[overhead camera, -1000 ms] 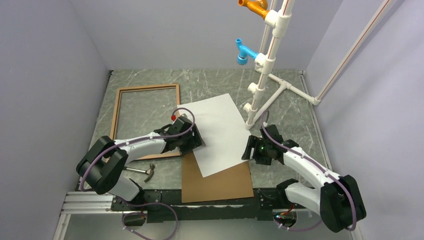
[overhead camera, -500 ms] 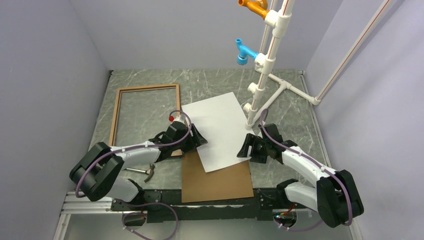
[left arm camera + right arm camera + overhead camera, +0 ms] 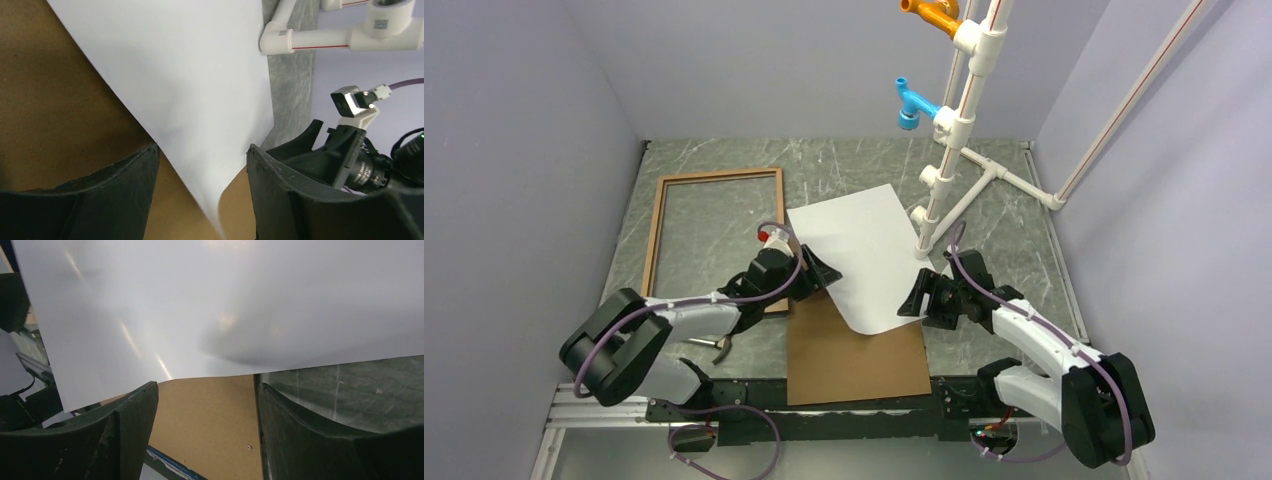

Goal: Put the photo into the frame

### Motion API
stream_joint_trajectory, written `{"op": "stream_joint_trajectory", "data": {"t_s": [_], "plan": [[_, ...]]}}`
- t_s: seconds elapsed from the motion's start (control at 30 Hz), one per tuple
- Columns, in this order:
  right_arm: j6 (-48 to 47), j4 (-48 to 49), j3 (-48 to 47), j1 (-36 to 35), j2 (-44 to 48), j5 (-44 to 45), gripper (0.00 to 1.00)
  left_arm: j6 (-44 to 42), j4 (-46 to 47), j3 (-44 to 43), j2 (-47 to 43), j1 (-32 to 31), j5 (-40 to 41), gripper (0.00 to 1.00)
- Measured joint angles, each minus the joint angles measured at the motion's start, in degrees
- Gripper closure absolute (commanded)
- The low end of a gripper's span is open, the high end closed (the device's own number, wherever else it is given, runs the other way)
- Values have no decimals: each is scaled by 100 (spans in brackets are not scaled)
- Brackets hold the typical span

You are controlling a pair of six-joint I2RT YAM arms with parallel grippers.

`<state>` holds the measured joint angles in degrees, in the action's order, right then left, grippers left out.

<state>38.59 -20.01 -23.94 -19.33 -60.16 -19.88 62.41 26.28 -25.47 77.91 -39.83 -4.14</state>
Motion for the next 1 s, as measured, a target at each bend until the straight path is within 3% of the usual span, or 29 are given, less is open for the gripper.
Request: {"op": "stream_joint_trajectory", "data": {"t_s": [0.2, 0.3, 0.43, 0.6, 0.83, 1.0], "plan": [[2, -83, -13, 28, 271, -37, 25, 457, 599, 236, 693, 0, -70, 45], [0, -142, -55, 44, 372, -46, 25, 640, 540, 256, 841, 0, -74, 44], [0, -201, -118, 55, 437, -81, 25, 686, -92, -44, 785, -35, 11, 51], [-2, -251, -151, 57, 437, -155, 25, 503, -1290, -553, 483, -179, 348, 99], [-83, -348, -323, 57, 439, -236, 22, 201, -1696, -671, -118, -260, 599, 100], [-260, -400, -498, 61, 505, -356, 1, -144, -2264, -706, -879, -262, 791, 100]]}}
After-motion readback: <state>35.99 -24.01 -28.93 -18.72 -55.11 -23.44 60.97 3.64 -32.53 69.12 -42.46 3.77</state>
